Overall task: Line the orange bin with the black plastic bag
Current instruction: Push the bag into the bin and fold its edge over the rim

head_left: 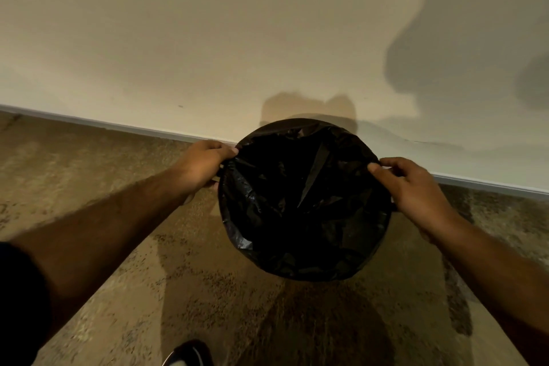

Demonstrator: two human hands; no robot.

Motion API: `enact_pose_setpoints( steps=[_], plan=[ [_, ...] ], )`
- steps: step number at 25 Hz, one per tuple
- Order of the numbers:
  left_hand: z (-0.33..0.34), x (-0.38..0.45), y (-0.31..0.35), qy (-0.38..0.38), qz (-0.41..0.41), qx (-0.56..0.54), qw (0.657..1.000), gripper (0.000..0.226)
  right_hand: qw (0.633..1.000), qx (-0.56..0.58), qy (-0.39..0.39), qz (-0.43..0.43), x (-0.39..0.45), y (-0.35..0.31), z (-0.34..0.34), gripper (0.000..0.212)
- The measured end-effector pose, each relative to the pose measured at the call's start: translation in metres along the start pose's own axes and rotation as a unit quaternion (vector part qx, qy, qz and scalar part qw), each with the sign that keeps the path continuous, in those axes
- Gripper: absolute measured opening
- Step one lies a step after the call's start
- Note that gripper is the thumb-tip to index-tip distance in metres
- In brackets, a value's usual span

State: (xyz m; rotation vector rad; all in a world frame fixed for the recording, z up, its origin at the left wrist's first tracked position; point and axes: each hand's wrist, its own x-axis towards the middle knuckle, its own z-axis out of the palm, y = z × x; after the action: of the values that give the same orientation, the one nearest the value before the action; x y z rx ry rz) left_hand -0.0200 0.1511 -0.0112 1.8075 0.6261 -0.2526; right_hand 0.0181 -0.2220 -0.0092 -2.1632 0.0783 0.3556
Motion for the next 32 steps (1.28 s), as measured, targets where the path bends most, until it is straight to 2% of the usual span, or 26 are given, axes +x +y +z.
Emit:
enact_pose_setpoints(
  steps=[3, 5, 7, 8, 10, 14, 18, 22, 29, 32],
  plan=[
    [-0.008, -0.005, -0.006, -0.005, -0.015, -0.006, 1.000, 0.028, 0.999, 0.013, -0.006, 0.036, -0.002, 0.013, -0.017, 0.036],
    [-0.013, -0.008, -0.010, -0.037, -0.033, -0.003, 0.999, 0.022, 0.989, 0.071, -0.092, 0.094, -0.001, 0.021, -0.028, 0.028],
    [-0.017, -0.013, -0.016, -0.083, -0.037, -0.022, 0.996, 0.022, 0.968, 0.115, -0.174, 0.137, 0.002, 0.022, -0.034, 0.041],
    [-0.017, -0.015, -0.019, -0.096, -0.028, -0.025, 0.995, 0.024, 0.965, 0.118, -0.185, 0.146, 0.004, 0.022, -0.035, 0.047],
    [-0.017, -0.019, -0.022, -0.094, -0.009, -0.022, 0.995, 0.025, 0.964, 0.127, -0.187, 0.143, 0.007, 0.020, -0.031, 0.044],
    [-0.037, -0.022, -0.017, -0.036, 0.010, -0.019, 0.999, 0.022, 0.964, 0.154, -0.182, 0.116, 0.011, 0.009, -0.014, 0.027],
    [-0.083, -0.022, -0.011, 0.057, 0.012, -0.033, 0.998, 0.020, 0.967, 0.185, -0.160, 0.070, 0.013, -0.023, 0.030, 0.025],
    [-0.137, -0.021, -0.014, 0.171, 0.017, -0.049, 0.984, 0.020, 0.963, 0.203, -0.172, 0.043, 0.013, -0.059, 0.098, 0.021],
    [-0.197, -0.017, -0.049, 0.283, -0.011, -0.077, 0.956, 0.016, 0.954, 0.213, -0.208, 0.031, 0.008, -0.103, 0.193, 0.022],
    [-0.207, -0.013, -0.065, 0.303, -0.019, -0.087, 0.949, 0.018, 0.958, 0.190, -0.213, 0.039, 0.012, -0.114, 0.210, 0.039]
  ],
)
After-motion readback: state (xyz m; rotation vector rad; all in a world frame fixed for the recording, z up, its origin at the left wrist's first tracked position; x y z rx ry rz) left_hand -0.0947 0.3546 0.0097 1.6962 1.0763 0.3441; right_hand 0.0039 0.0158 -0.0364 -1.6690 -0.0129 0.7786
